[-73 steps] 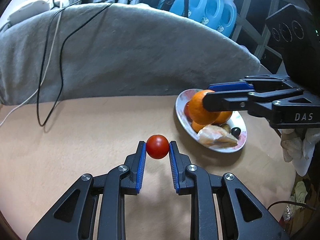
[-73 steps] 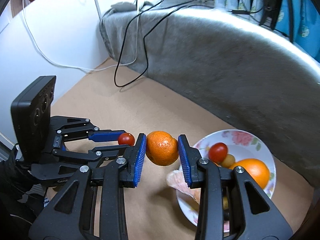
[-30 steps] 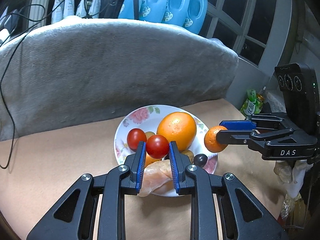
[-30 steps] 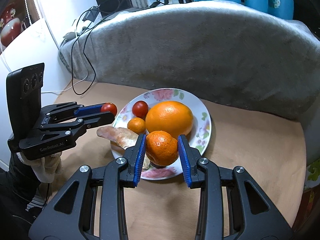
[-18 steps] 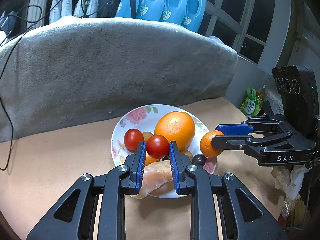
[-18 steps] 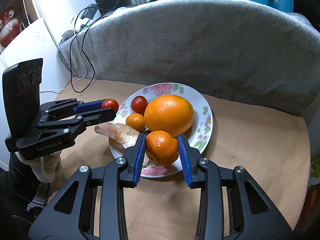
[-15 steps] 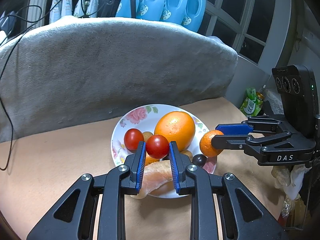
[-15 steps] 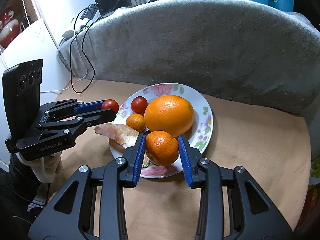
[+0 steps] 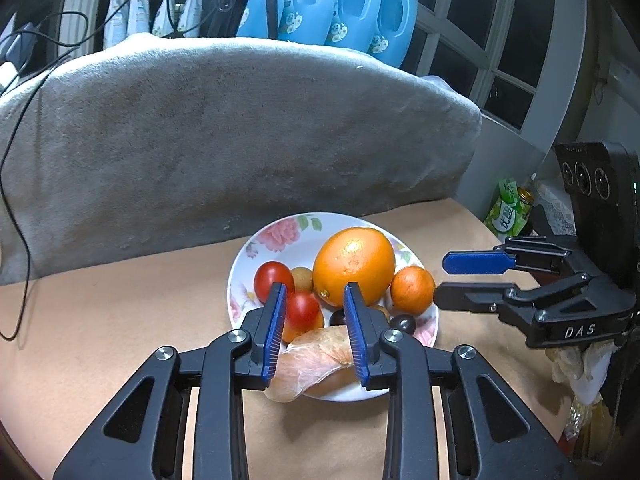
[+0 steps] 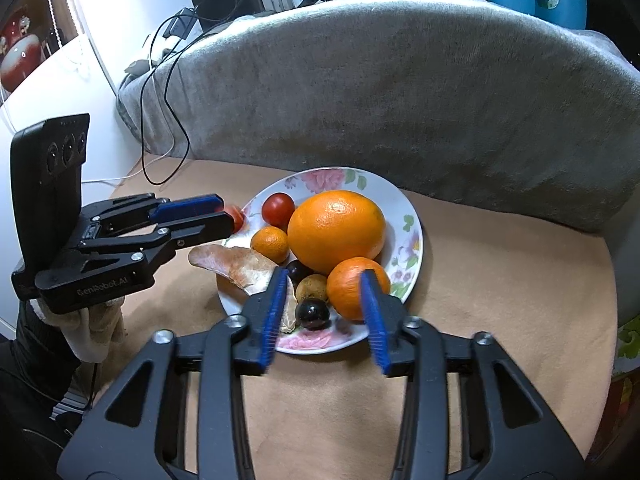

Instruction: Organize fruits

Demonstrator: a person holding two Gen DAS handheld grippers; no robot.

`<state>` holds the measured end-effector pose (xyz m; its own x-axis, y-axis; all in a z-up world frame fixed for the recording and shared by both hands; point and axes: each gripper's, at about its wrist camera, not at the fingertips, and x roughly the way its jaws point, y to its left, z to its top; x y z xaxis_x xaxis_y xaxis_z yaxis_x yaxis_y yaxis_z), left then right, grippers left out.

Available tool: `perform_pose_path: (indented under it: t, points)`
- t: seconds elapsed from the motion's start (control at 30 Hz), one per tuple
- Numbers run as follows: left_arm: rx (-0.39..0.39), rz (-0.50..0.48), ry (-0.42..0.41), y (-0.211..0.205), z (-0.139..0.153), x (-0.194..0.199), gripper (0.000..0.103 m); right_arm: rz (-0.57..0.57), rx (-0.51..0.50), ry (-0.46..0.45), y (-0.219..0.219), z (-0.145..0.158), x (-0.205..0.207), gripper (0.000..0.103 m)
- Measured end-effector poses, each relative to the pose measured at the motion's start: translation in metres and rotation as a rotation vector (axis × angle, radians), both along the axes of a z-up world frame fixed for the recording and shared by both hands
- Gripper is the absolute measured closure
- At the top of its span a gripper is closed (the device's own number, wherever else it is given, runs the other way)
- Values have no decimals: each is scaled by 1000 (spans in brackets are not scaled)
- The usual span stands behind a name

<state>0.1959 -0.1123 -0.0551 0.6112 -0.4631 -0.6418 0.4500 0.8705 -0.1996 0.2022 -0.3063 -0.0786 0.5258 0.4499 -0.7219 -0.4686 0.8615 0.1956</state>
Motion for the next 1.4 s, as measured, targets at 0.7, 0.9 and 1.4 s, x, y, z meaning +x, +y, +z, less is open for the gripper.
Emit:
perform_pose_path:
  t: [0.7,0.9,1.4]
  points:
    - [6,33,-22,0,8,-2,25,-11,-87,-59,5,1,-16,20]
    - [8,44,-21,1,10,-4,24,-44,-80,-77,3,3,-21,17]
    - [13,58,-25,4,17,-16,21,-129,-97,-129,-1,13,-36,16]
